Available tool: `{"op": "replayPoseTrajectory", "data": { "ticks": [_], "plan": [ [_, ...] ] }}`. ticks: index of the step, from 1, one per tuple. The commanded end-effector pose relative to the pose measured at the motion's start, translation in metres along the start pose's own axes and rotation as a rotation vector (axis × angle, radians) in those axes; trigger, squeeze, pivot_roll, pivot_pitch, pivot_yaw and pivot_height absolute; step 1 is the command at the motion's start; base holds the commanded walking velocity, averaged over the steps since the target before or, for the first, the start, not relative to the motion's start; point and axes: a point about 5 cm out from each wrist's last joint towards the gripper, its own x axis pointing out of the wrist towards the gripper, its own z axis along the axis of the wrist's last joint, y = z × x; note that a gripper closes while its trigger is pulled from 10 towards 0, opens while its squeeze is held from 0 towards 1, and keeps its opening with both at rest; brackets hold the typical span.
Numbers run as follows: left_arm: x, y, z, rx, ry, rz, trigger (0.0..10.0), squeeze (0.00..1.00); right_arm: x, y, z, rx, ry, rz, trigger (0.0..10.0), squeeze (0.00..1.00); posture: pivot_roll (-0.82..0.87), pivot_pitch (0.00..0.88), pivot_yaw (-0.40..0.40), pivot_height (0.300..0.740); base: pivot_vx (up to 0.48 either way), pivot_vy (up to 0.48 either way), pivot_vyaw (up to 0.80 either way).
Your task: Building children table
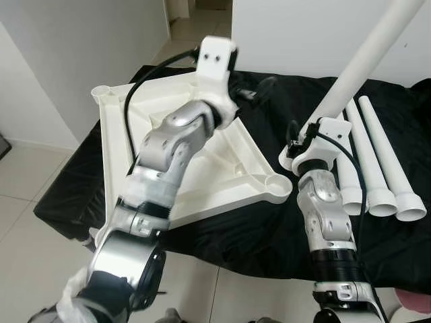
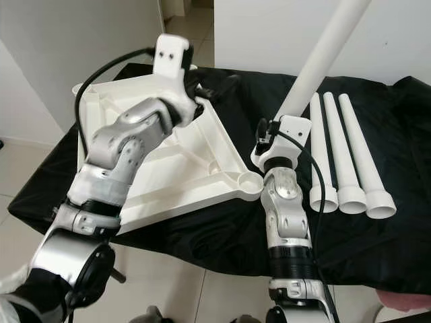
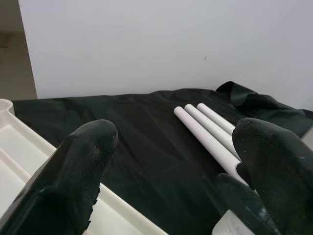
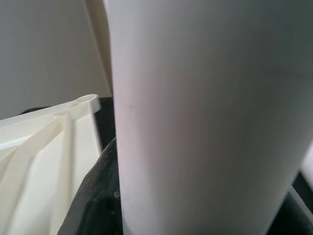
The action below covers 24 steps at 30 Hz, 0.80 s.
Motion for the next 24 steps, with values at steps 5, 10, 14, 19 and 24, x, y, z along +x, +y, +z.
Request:
{"op": "replayPoseTrajectory", "data": {
  "ticks": [5, 10, 14, 19, 24],
  "plan": [
    [-0.015, -0.006, -0.014, 0.048, 0.015, -0.092, 10.0, 0.00, -0.009, 0.004, 0.001, -0.009, -0.022, 0.052, 10.0, 0.00, -0.07, 0.000, 0.046, 0.740, 0.000, 0.000, 0.00],
    [-0.039, -0.008, -0.038, 0.155, 0.011, -0.056, 10.0, 0.00, -0.021, 0.007, -0.009, -0.014, 0.011, 0.104, 10.0, 0.00, -0.06, 0.000, 0.049, 0.740, 0.000, 0.000, 0.00],
    [-0.046, -0.009, -0.043, 0.156, -0.006, -0.049, 10.0, 0.00, -0.025, 0.007, -0.013, 0.005, 0.025, 0.115, 10.0, 0.00, -0.07, 0.000, 0.050, 0.740, 0.000, 0.000, 0.00],
    [-0.052, -0.010, -0.051, 0.131, 0.012, -0.049, 10.0, 0.00, -0.028, 0.006, -0.016, 0.004, 0.039, 0.130, 10.0, 0.00, -0.07, 0.000, 0.048, 0.740, 0.000, 0.000, 0.00],
    [-0.056, -0.015, -0.060, 0.133, 0.036, -0.078, 10.0, 0.00, -0.028, 0.005, -0.019, -0.035, 0.048, 0.160, 10.0, 0.00, -0.06, 0.000, 0.041, 0.740, 0.000, 0.000, 0.00]
  ]
}}
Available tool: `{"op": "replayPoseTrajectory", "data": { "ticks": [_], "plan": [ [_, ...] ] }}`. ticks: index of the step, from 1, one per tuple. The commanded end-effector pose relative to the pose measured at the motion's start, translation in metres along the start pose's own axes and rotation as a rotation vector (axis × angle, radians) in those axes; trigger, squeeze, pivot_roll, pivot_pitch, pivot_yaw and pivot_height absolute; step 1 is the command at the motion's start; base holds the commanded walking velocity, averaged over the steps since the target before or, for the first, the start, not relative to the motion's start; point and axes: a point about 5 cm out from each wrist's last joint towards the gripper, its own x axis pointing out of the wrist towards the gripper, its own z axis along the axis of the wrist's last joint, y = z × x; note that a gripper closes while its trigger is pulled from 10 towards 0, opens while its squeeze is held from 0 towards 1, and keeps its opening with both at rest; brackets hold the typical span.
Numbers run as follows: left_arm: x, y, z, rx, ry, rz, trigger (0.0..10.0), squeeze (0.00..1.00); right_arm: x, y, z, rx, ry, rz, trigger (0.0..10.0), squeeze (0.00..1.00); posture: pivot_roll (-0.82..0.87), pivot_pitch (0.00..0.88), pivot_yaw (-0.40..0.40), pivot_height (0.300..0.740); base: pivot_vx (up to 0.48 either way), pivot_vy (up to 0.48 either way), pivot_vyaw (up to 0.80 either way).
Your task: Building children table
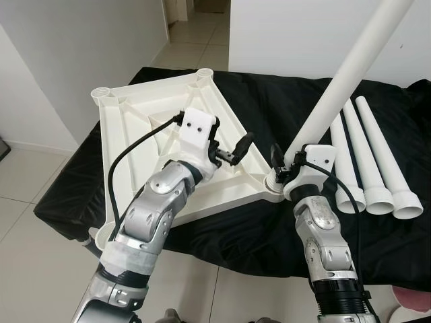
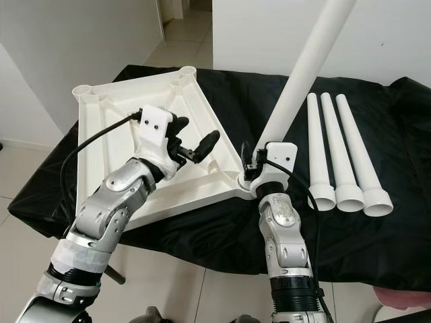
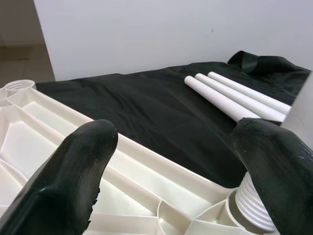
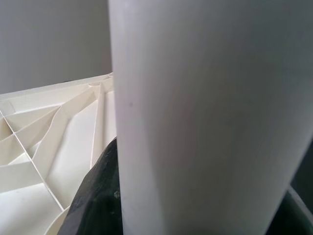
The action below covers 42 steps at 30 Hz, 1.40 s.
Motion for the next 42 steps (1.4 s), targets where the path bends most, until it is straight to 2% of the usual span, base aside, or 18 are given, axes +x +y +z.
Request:
{"op": "replayPoseTrajectory", "data": {
  "ticks": [1, 5, 10, 13, 17, 20, 25, 33, 42],
  "plan": [
    [-0.002, -0.007, -0.003, 0.009, 0.005, -0.103, 10.0, 0.00, 0.000, 0.003, 0.000, -0.011, -0.006, 0.020, 10.0, 0.00, -0.06, 0.000, 0.041, 0.740, 0.000, 0.000, 0.00],
    [-0.004, -0.011, -0.007, 0.021, 0.031, -0.122, 10.0, 0.00, 0.000, 0.004, -0.002, -0.038, 0.003, 0.046, 10.0, 0.00, -0.06, 0.000, 0.036, 0.740, 0.000, 0.000, 0.00],
    [-0.009, -0.016, -0.014, -0.002, 0.078, -0.155, 10.0, 0.00, -0.001, 0.003, -0.007, -0.098, 0.024, 0.093, 10.0, 0.00, -0.06, 0.000, 0.031, 0.740, 0.000, 0.000, 0.00],
    [-0.010, -0.020, -0.019, -0.037, 0.122, -0.169, 10.0, 0.00, -0.001, 0.004, -0.013, -0.155, 0.035, 0.165, 10.0, 0.00, -0.06, 0.000, 0.032, 0.740, 0.000, 0.000, 0.00],
    [-0.009, -0.019, -0.018, -0.030, 0.120, -0.163, 10.0, 0.00, 0.002, 0.009, -0.017, -0.228, 0.038, 0.267, 10.0, 0.00, -0.05, 0.000, 0.034, 0.740, 0.000, 0.000, 0.00],
    [-0.009, -0.019, -0.018, -0.032, 0.120, -0.163, 10.0, 0.00, 0.002, 0.010, -0.017, -0.233, 0.036, 0.278, 10.0, 0.00, -0.05, 0.000, 0.034, 0.740, 0.000, 0.000, 0.00],
    [-0.009, -0.018, -0.016, -0.034, 0.114, -0.154, 10.0, 0.00, 0.004, 0.018, -0.021, -0.323, 0.035, 0.354, 10.0, 0.00, -0.05, 0.000, 0.030, 0.740, 0.000, 0.000, 0.00],
    [-0.011, -0.020, -0.014, -0.041, 0.117, -0.156, 10.0, 0.00, 0.002, 0.019, -0.031, -0.343, 0.047, 0.381, 10.0, 0.00, -0.04, 0.006, 0.026, 0.740, 0.000, 0.000, 0.00],
    [-0.013, -0.019, -0.014, -0.037, 0.123, -0.160, 10.0, 0.00, 0.002, 0.020, -0.032, -0.329, 0.040, 0.390, 10.0, 0.00, -0.04, 0.010, 0.030, 0.740, 0.000, 0.000, 0.00]
  ]
}}
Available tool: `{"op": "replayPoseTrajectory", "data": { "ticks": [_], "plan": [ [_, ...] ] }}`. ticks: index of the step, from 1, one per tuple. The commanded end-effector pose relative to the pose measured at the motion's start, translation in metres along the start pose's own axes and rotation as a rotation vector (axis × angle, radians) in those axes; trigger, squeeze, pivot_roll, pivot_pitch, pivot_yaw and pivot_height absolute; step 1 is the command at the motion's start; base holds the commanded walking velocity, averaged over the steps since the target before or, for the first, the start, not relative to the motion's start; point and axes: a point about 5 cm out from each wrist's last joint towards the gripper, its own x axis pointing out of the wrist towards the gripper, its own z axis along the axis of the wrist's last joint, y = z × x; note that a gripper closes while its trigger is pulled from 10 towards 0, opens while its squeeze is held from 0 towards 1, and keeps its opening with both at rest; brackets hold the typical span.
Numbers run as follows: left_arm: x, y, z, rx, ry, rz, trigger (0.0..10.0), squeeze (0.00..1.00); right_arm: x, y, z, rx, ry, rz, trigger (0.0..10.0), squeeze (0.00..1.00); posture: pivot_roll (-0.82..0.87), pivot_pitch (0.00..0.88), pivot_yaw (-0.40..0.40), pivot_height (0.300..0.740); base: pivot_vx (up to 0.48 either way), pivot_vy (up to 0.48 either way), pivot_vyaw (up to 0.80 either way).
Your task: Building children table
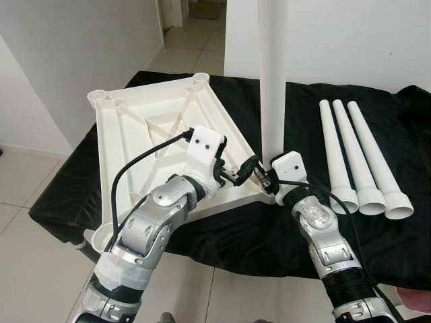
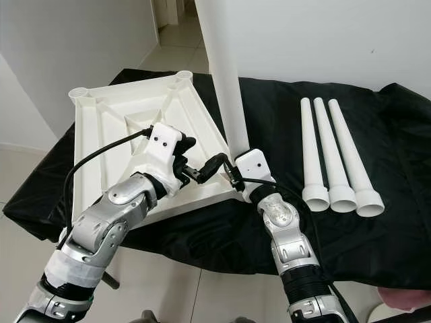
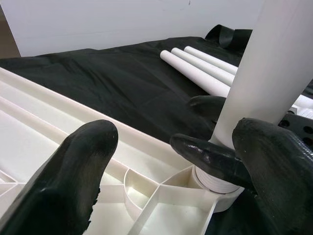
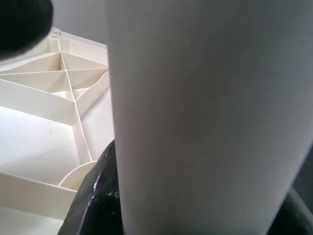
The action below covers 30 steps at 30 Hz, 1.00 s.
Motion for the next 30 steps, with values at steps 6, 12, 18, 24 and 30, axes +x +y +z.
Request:
{"op": "replayPoseTrajectory", "data": {
  "ticks": [6, 12, 18, 24, 30],
  "plan": [
    [-0.004, -0.004, 0.001, -0.004, 0.009, -0.094, 10.0, 0.00, -0.001, 0.012, -0.015, 0.156, 0.085, 0.003, 10.0, 0.00, -0.04, 0.015, 0.033, 0.740, 0.000, 0.000, 0.00],
    [-0.005, -0.004, 0.001, -0.004, 0.013, -0.094, 10.0, 0.00, -0.001, 0.011, -0.021, 0.230, 0.119, -0.043, 10.0, 0.00, -0.03, 0.017, 0.036, 0.740, 0.000, 0.000, 0.00],
    [-0.005, -0.003, 0.002, -0.005, 0.014, -0.091, 10.0, 0.00, -0.001, 0.010, -0.023, 0.241, 0.130, -0.056, 10.0, 0.00, -0.03, 0.017, 0.035, 0.740, 0.000, 0.000, 0.00],
    [-0.005, -0.003, 0.002, -0.003, 0.016, -0.089, 10.0, 0.00, -0.002, 0.010, -0.028, 0.295, 0.163, -0.099, 10.0, 0.00, -0.03, 0.015, 0.034, 0.740, 0.000, 0.000, 0.00],
    [-0.006, -0.003, 0.003, -0.004, 0.015, -0.089, 10.0, 0.00, -0.004, 0.011, -0.035, 0.362, 0.209, -0.159, 10.0, 0.00, -0.03, 0.016, 0.034, 0.740, 0.000, 0.000, 0.00]
  ]
}}
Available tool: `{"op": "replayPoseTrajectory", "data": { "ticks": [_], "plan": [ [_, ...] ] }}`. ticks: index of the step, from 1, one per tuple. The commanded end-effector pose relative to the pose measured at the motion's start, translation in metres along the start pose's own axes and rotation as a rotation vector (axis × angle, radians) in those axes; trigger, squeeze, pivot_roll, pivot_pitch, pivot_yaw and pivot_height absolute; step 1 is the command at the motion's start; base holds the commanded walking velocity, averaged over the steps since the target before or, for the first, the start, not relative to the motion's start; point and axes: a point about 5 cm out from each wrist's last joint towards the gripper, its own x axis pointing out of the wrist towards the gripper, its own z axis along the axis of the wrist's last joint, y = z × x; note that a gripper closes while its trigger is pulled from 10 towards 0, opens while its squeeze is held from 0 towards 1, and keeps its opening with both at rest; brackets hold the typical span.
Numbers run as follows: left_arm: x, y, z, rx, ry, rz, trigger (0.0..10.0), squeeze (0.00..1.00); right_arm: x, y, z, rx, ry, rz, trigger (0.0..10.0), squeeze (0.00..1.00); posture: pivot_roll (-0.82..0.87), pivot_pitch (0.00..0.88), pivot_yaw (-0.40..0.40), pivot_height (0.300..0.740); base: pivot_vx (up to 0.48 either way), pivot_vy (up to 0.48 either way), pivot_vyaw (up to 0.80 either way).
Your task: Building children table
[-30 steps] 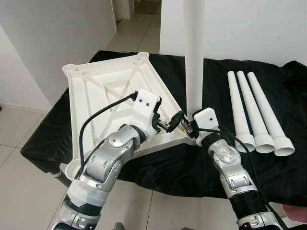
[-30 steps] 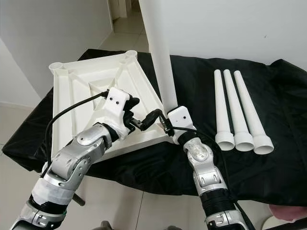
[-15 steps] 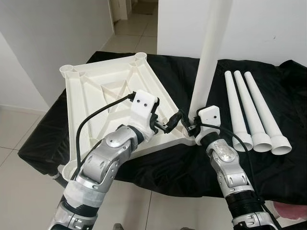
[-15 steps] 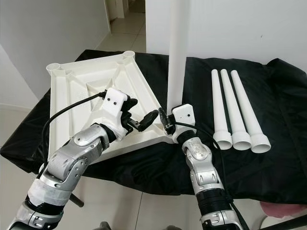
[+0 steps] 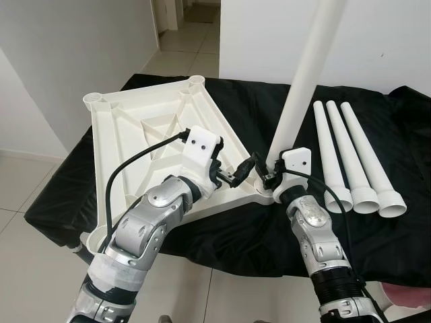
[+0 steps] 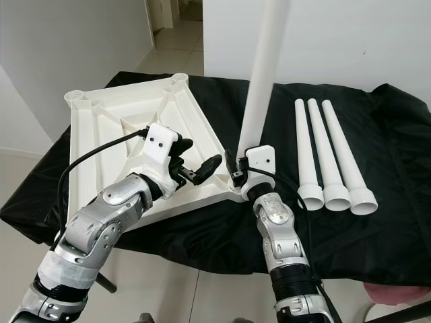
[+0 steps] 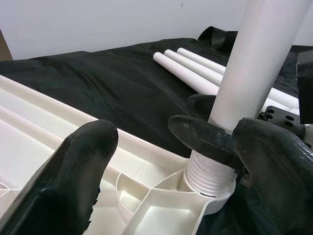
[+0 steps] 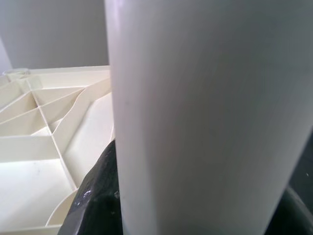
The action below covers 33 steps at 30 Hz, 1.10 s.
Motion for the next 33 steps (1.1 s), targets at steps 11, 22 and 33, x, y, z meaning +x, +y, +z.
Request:
{"op": "replayPoseTrajectory", "data": {
  "ticks": [11, 22, 33],
  "plan": [
    [0.000, -0.003, 0.001, 0.002, 0.007, -0.079, 10.0, 0.00, -0.009, 0.005, -0.027, -0.049, 0.131, 0.025, 10.0, 0.00, -0.03, 0.012, 0.036, 0.740, 0.000, 0.000, 0.00],
    [0.000, -0.004, 0.002, 0.005, 0.002, -0.083, 10.0, 0.00, -0.015, 0.016, -0.030, -0.142, 0.114, 0.127, 10.0, 0.00, -0.03, 0.001, 0.035, 0.740, 0.000, 0.000, 0.00],
    [0.001, -0.005, 0.002, 0.008, -0.001, -0.090, 10.0, 0.00, -0.015, 0.006, -0.037, -0.055, 0.154, 0.053, 10.0, 0.00, -0.03, 0.000, 0.033, 0.740, 0.000, 0.000, 0.00]
  ]
}}
